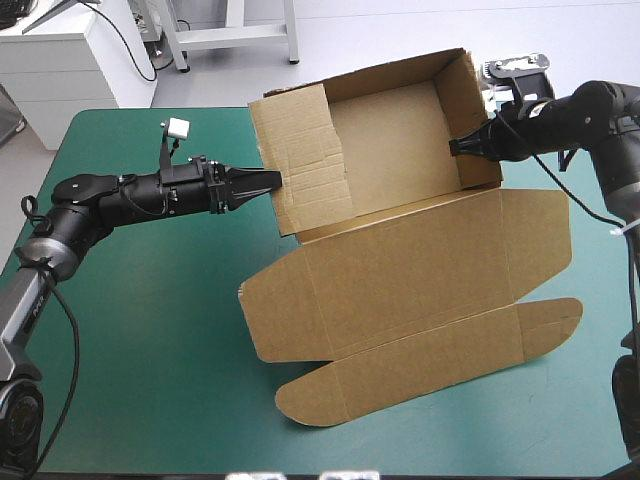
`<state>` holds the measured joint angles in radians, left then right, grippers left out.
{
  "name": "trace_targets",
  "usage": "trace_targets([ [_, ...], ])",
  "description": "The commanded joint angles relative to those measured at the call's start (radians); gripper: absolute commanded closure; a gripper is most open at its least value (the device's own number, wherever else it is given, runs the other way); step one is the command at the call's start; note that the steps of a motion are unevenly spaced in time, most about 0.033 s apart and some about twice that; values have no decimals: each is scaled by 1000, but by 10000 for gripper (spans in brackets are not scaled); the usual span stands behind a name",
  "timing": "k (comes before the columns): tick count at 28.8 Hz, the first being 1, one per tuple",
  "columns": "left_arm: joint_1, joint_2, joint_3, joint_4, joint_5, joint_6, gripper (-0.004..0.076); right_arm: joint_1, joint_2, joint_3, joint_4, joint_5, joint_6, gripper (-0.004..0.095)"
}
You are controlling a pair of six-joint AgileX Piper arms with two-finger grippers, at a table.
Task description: Fold the box
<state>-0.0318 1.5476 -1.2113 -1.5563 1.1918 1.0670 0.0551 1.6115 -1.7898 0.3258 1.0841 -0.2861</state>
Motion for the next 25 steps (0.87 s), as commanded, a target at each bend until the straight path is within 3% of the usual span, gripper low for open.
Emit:
trace_targets([
  [1,-8,-42,-32,-84,105,7,265,10,-44,-26,52,-72,9,923],
  [7,-8,-42,-56,-59,75,-10,256,69,-44,-26,6,-120,47,923],
  [11,-8,-42,-141,60,25,-102,256,102,-44,-26,-44,-141,81,923],
  [25,-217,-26,-486,838,-286,-737,258,114,-44,-26,-52,-181,145,923],
])
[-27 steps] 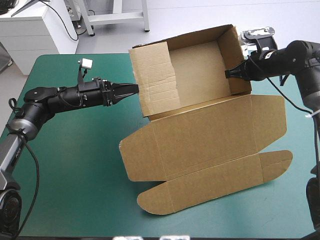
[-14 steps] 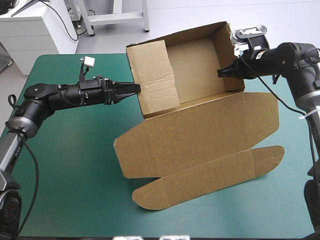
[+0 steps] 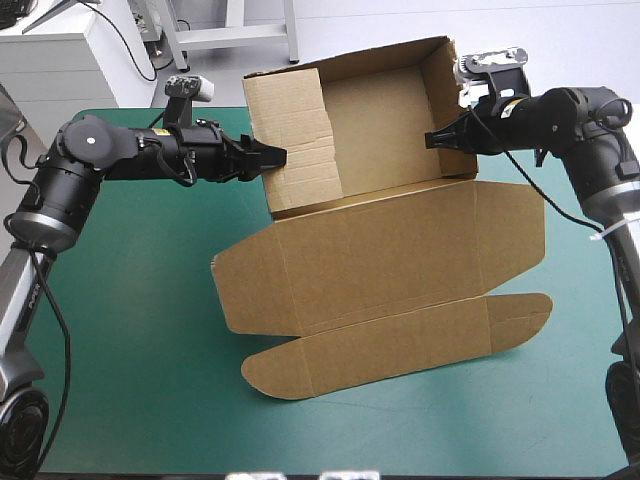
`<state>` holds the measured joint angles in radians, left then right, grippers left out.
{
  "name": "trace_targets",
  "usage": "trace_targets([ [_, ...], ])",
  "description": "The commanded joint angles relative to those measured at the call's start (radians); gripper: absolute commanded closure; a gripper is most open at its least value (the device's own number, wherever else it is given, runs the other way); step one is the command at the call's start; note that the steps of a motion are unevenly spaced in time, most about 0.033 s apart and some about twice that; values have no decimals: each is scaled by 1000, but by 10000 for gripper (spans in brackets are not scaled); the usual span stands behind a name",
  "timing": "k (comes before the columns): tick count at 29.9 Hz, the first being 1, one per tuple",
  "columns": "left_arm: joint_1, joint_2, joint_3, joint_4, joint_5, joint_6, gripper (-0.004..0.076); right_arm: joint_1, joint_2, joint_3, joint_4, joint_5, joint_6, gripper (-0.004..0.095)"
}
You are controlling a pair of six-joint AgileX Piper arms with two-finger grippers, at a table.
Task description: Fold the box
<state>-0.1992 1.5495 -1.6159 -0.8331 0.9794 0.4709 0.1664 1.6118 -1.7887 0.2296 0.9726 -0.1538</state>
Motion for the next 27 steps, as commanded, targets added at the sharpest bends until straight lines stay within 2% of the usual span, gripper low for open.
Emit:
trace_targets([
  [1,-71,-23,-98,172,-83,-192,258,3,-45,-27,44,-74,16,923],
  [7,-177,-11,-115,452,-151,-471,258,3,-45,-27,75,-87,22,923],
  [11,-209,-9,-115,483,-194,-549,284,3,-45,-27,81,-87,22,923],
  [14,-218,-9,-117,476,-210,-557,372,3,-45,-27,79,-87,16,923],
  [22,-218,3,-117,450,-204,-549,673,3,-43,-27,76,-70,-4,923],
  [24,-220,8,-117,450,-200,-544,721,3,-36,-27,76,-55,-10,923],
  [27,-220,21,-117,445,-196,-526,731,3,-9,-27,74,-17,-10,923],
])
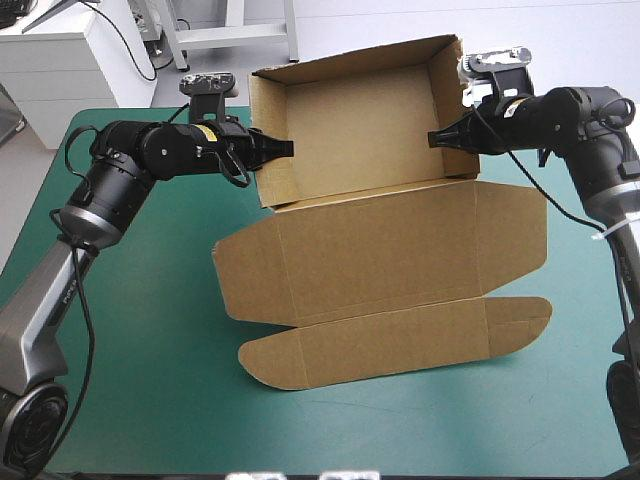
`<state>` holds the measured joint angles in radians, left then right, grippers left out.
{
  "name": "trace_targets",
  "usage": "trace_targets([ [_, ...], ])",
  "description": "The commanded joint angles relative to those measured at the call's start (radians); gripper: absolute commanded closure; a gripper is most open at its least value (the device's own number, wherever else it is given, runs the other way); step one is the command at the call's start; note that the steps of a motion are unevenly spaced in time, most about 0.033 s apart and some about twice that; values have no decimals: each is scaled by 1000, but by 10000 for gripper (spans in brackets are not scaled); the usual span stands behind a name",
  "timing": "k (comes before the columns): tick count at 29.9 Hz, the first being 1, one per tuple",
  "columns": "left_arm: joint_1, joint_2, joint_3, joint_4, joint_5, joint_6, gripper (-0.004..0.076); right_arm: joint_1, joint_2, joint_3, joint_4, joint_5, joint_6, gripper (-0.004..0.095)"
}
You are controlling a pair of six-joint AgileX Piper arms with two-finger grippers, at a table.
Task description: Fold the box
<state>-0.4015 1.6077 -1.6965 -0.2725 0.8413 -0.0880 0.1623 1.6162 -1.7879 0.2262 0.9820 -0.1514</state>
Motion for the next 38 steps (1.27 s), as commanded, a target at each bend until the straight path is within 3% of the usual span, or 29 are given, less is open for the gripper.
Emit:
trace_targets([
  [1,-18,-29,-36,-115,-53,38,731,7,-5,-27,77,-14,-13,923],
  [14,-16,183,-36,-102,140,88,731,7,179,-27,46,264,-66,923],
  [30,-16,325,-80,-5,243,75,731,7,258,-27,31,260,8,923],
  [34,-16,351,-148,47,323,70,731,16,282,-27,12,262,25,923],
  [38,-16,394,-227,77,435,55,731,65,301,-27,-83,251,40,923],
])
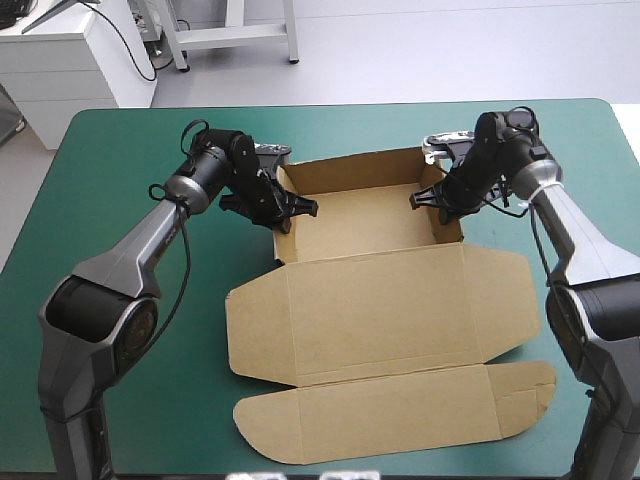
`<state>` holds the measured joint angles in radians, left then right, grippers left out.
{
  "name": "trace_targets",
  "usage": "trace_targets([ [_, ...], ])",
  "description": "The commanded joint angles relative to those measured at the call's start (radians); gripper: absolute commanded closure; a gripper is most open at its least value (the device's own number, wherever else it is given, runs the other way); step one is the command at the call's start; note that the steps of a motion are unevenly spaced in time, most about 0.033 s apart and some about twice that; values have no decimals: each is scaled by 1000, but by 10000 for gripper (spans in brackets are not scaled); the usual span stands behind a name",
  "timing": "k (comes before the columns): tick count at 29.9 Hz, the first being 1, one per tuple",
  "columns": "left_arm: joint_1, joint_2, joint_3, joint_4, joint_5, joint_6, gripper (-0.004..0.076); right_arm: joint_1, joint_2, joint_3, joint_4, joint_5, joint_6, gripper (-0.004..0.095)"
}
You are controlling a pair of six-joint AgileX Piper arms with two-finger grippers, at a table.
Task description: Fold the box
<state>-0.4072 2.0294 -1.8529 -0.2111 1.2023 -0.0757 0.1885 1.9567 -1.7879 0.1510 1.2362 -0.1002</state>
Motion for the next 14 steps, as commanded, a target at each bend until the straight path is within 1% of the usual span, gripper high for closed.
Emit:
trace_targets([
  [1,-10,-18,-90,16,89,43,731,52,-32,-27,-29,-11,-4,923],
  [6,-10,-14,-108,9,87,43,731,70,-21,-27,-25,-33,15,923],
  [10,-10,-14,-108,13,87,47,730,70,-21,-27,-27,-17,-23,912],
  [12,-10,-14,-108,1,87,49,724,70,-21,-27,-27,-17,-23,866],
  [14,-10,-14,-108,-28,87,76,697,70,-21,-27,-27,-15,-23,776],
])
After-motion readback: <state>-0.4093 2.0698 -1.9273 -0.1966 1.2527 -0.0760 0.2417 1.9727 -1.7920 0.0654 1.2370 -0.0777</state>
